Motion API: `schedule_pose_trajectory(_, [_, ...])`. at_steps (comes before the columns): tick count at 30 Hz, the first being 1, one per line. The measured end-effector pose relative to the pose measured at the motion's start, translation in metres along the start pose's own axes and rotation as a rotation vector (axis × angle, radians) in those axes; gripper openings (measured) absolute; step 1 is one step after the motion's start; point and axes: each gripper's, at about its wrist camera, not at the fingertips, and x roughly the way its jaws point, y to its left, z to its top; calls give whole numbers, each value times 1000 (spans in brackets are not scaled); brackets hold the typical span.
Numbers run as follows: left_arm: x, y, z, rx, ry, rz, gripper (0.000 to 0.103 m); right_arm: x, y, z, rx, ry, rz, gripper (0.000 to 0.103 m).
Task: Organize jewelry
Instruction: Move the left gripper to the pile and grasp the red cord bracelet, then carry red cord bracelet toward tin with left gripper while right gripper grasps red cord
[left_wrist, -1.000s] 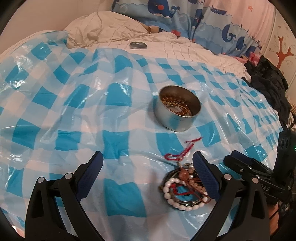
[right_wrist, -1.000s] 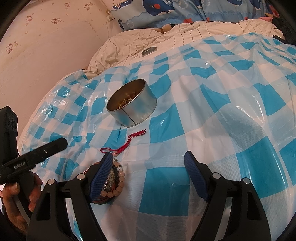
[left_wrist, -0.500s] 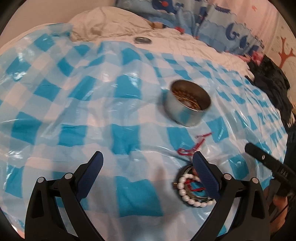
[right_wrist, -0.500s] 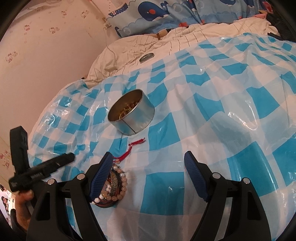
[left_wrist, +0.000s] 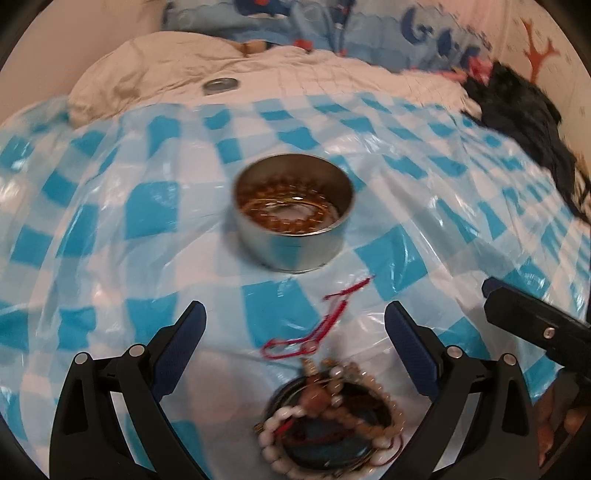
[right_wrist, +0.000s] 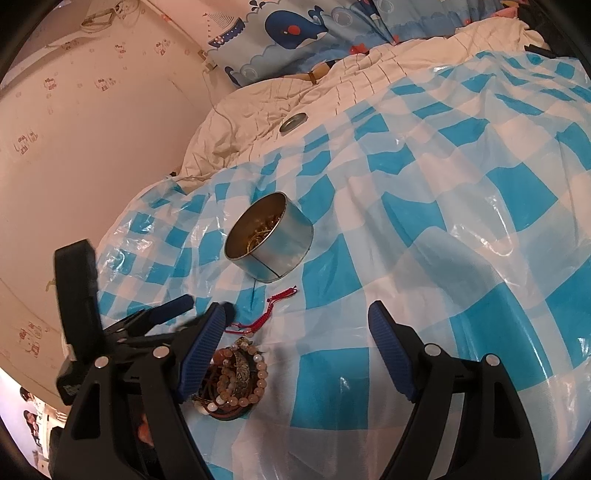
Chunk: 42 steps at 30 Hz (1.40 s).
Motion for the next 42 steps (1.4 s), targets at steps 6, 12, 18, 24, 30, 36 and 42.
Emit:
schedule_pose_trajectory(6, [41,-13,7,66,147,4,92,-2,-3,2,16,-4,21,77])
schedule_pose_trajectory(12, [41,-11,3,82,162,-45,31,-3,-2,4,16,-8,36,78])
schedule_pose_trajectory(18, [24,12,5,22,115,-75,3,-2,1,3,8,3,39,78])
schedule_pose_trajectory(24, [-12,55,5,-93,30,-128,3,9,24,-6,-96,68,71,78])
schedule_pose_trajectory(30, [-33,81,2,-151,-14,-160,3,28,51,-25,-220,157,87,78])
schedule_pose_trajectory(36, [-44,90,-2,-172,-34,-167,3,36,59,-32,-298,151,3,78])
schedule_pose_trajectory(42, [-46,90,-3,-182,-39,-180,3,62,56,-28,-260,184,32,77])
